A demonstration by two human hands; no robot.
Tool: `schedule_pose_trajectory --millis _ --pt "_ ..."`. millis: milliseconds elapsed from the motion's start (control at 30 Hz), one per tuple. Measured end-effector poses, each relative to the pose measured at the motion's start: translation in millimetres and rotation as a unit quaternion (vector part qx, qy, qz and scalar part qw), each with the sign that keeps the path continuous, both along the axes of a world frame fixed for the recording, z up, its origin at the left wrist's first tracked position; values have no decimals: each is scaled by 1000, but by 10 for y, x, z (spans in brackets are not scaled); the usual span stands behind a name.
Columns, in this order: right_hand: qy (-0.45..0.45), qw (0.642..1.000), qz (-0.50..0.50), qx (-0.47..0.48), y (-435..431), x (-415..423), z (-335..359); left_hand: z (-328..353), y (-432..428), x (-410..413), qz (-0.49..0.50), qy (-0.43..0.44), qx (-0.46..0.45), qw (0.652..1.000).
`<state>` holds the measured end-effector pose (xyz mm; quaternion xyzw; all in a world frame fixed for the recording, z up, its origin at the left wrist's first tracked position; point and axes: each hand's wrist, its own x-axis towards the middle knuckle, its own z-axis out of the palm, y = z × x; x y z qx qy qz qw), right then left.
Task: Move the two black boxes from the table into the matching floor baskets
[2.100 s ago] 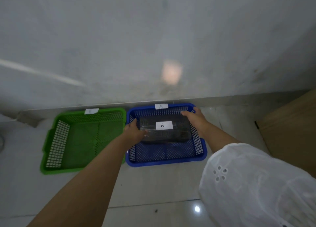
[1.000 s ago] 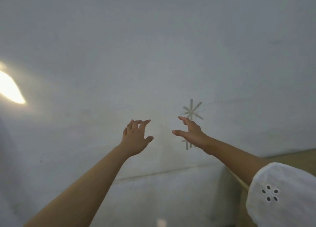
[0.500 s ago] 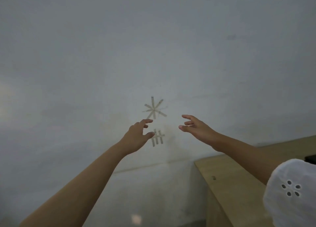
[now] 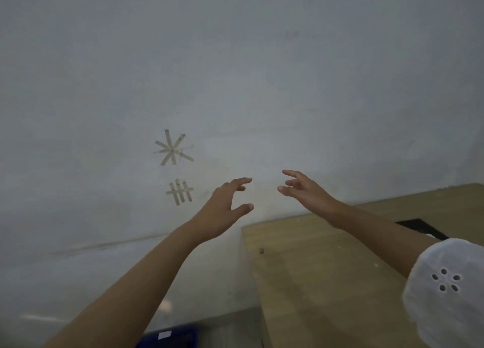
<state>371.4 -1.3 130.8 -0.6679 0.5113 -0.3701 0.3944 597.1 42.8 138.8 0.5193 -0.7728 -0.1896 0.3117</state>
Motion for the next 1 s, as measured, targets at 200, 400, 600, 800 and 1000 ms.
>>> schedule_pose_trajectory --millis 200,400,600,800,1000 --pt "2 1000 -2 12 -39 -274 -174 -170 -115 -285 -22 35 27 999" --pt "9 999 18 26 -261 -701 -326 -301 -219 -712 -32 24 69 997" --pt "25 997 71 34 -643 -1450 -393 -456 -433 -1525 3 58 97 994" --pt "45 990 115 67 -791 -2473 -595 -678 -468 -2651 29 119 139 983" --pt "55 983 137 105 -825 -3351 -928 -1064 -414 -3618 64 145 177 971"
